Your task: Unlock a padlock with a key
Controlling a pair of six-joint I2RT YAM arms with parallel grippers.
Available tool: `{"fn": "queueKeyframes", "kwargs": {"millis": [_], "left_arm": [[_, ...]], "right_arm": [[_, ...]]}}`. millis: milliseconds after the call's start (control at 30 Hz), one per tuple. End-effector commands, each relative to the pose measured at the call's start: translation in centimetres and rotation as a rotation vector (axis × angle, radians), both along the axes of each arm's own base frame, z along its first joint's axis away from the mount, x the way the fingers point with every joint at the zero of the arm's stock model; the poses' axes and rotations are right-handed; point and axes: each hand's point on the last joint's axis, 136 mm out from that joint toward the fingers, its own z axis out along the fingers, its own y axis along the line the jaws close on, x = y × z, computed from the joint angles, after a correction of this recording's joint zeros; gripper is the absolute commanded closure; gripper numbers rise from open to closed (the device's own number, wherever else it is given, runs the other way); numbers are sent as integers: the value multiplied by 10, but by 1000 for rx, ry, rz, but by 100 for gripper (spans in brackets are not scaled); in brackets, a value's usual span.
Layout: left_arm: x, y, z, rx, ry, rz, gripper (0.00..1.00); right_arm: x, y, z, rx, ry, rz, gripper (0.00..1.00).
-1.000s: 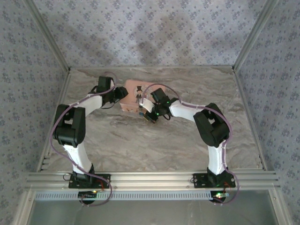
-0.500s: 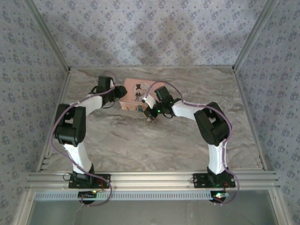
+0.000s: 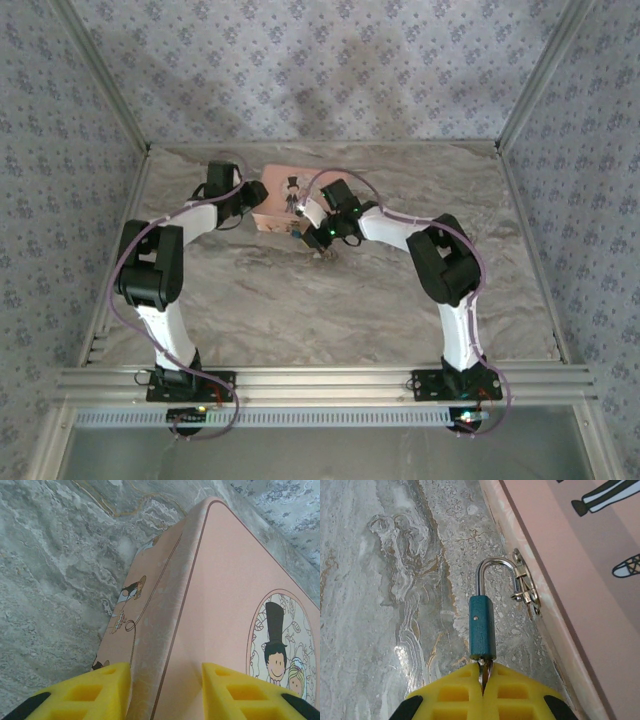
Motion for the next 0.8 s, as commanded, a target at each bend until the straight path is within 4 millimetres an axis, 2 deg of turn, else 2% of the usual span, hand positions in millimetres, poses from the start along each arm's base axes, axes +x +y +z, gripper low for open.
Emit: {"fn": "queueKeyframes", "kwargs": {"millis": [0,133,267,400,533,667,767], "left_arm": [[-59,-80,-19,-188,202,-263,62],[-57,-72,-20,-178,203,-227,62],[-55,-61,-21,-177,198,-196,61],[-56,-62,-20,-183,199,-200,61],[-57,-67,-20,-183,204,-213,61],[-58,-68,-19,-182,201,-216,61],[-60,-68,-20,-180,205,-218,61]], "right_arm": [[-26,59,-1,117,54,168,100],[-32,44,-13,64,71,126,100],[-35,25,-16,30,92,43,100],[-34,12,-24,-43,118,-30,99],[-33,11,-31,-95,123,-41,88],[-28,13,-20,-57,110,-68,71],[-23,13,-11,-40,72,-94,76]]}}
